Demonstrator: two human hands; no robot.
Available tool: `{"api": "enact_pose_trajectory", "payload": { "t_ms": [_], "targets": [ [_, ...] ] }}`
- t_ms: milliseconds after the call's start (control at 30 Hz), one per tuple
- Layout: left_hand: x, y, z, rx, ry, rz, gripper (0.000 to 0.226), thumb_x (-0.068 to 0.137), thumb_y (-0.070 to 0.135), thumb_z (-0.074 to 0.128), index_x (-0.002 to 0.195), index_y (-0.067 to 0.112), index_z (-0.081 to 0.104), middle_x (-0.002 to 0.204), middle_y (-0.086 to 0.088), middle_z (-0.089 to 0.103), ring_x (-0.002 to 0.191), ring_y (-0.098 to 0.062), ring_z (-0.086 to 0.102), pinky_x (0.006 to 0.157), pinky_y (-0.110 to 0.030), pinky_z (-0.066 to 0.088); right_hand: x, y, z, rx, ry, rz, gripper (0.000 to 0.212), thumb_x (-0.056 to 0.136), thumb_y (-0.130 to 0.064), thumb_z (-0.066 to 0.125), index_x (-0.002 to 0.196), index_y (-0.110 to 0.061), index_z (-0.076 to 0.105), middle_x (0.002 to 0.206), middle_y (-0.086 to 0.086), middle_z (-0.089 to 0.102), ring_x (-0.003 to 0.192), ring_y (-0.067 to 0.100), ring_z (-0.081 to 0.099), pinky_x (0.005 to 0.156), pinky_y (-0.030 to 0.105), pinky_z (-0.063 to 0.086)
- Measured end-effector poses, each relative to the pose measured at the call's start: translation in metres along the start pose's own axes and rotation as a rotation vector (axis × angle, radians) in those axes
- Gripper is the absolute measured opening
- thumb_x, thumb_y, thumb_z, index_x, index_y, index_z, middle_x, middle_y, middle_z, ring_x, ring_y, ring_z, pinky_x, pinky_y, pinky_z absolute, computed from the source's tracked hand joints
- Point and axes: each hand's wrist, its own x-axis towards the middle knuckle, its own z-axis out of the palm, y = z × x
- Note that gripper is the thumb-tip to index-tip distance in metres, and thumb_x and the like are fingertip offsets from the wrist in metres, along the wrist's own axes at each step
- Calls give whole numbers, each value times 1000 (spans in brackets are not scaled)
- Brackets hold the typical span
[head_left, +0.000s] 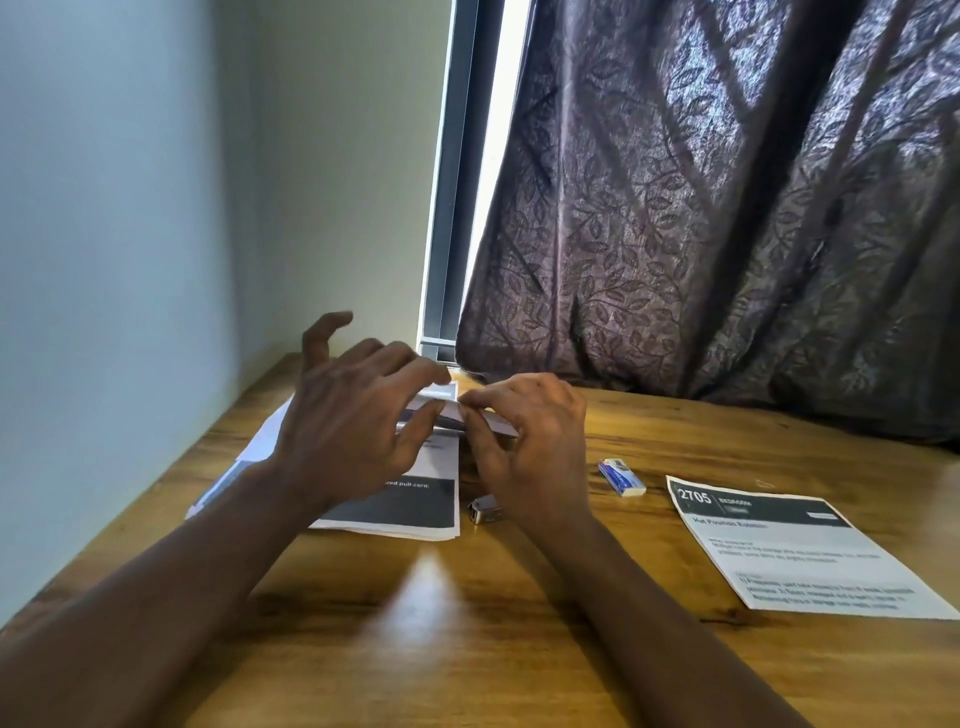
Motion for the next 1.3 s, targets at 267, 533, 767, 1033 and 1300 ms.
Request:
{"api": "enact_pose_trajectory", "payload": {
  "t_ms": [267,533,767,1033,1300],
  "targets": [
    [-2,9,2,-100,35,66,15,87,35,67,93,24,74,92,4,78,86,-19,73,110,-56,33,1,-6,-7,3,41,20,19,84,-34,66,96,-24,76,92,-7,70,97,15,59,97,42,37],
    [-3,-5,-1,-126,66,20,15,86,33,67,89,21,75,91,3,79,86,-22,75,111,-57,33,8,12,-18,-7,56,98,13,82,-35,74,93,-29,78,94,-10,67,102,10,56,106,45,32],
    [-4,-17,1,-134,84,-8,15,87,33,67,92,21,74,92,2,79,86,-24,74,109,-58,37,10,30,-30,-78,123,176,6,81,-32,73,88,-32,75,85,-22,64,94,10,58,104,47,36],
    [-7,-16,5,-209,158,-69,16,89,28,66,96,15,73,93,-2,78,78,-25,68,85,-43,48,4,33,-36,441,-37,533,38,100,-50,52,125,-23,63,87,0,76,74,9,73,62,30,57],
    [-6,2,11,-341,148,19,13,84,27,71,87,15,74,86,0,75,77,-11,56,82,-39,48,6,6,-22,779,-194,754,40,95,-55,61,117,-23,67,100,12,78,85,31,76,73,41,62]
  ]
}}
